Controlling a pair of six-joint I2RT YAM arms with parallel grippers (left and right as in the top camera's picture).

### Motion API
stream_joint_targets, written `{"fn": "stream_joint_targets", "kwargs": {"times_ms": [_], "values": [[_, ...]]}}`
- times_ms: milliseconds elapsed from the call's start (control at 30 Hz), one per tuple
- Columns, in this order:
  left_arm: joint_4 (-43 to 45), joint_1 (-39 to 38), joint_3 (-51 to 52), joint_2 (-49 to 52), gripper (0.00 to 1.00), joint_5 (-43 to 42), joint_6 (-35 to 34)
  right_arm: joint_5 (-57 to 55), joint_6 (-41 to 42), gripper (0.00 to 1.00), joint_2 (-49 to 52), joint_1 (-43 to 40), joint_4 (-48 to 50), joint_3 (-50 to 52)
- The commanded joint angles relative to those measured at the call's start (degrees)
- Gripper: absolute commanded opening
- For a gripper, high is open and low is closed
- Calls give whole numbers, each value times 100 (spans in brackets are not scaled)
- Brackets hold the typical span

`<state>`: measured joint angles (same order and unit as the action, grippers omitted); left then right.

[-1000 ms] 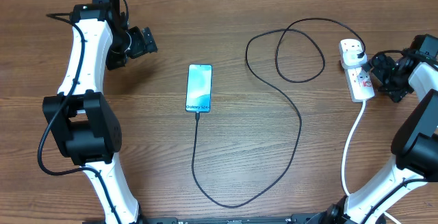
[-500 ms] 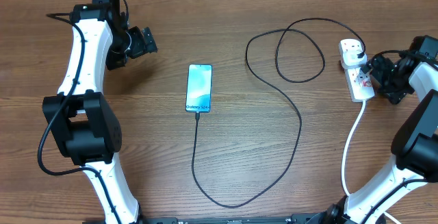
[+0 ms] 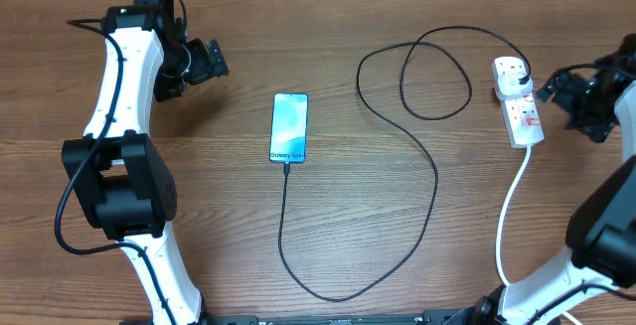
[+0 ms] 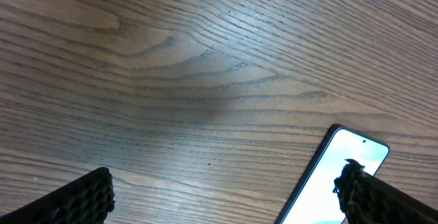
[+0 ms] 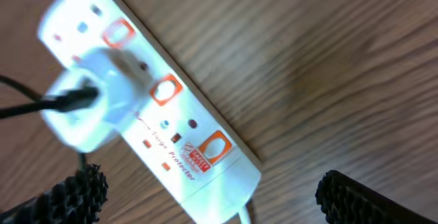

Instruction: Plug charger to phone and switch on socket

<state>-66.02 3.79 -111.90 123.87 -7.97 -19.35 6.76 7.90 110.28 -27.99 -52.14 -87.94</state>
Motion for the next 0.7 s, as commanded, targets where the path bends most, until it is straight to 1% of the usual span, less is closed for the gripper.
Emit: {"fn": "stream_joint_targets", "kwargs": {"times_ms": [0, 67, 100, 133, 267, 400, 500, 533, 600, 633, 667], "values": [[4, -4, -46, -42, 100, -44, 4, -188, -175, 99, -216, 22, 15, -181], [4, -4, -44, -42, 100, -46, 4, -52, -603, 94, -216, 35, 15, -175], [4, -4, -44, -42, 100, -44, 4, -2, -756, 89, -216, 55, 15, -175], [4, -4, -46, -42, 100, -44, 7, -4, -846, 87, -216, 90, 15, -175], [4, -4, -44, -42, 100, -44, 4, -2, -966, 85, -216, 103, 15, -173], [4, -4, -44, -42, 100, -44, 4, -4, -1141, 73, -216, 103, 17, -170], [4, -4, -44, -42, 100, -44, 4, -7, -1143, 67, -214, 103, 42, -170], [4, -4, -46, -42, 100, -44, 4, -7, -1145, 61, -214, 103, 50, -170], [4, -4, -46, -42, 100, -44, 4, -4, -1145, 39, -212, 103, 59, -170], [4, -4, -44, -42, 100, -44, 4, -7, -1145, 23, -210, 103, 57, -170], [4, -4, -44, -42, 100, -44, 4, -7, -1145, 9, -203, 103, 57, -170]]}}
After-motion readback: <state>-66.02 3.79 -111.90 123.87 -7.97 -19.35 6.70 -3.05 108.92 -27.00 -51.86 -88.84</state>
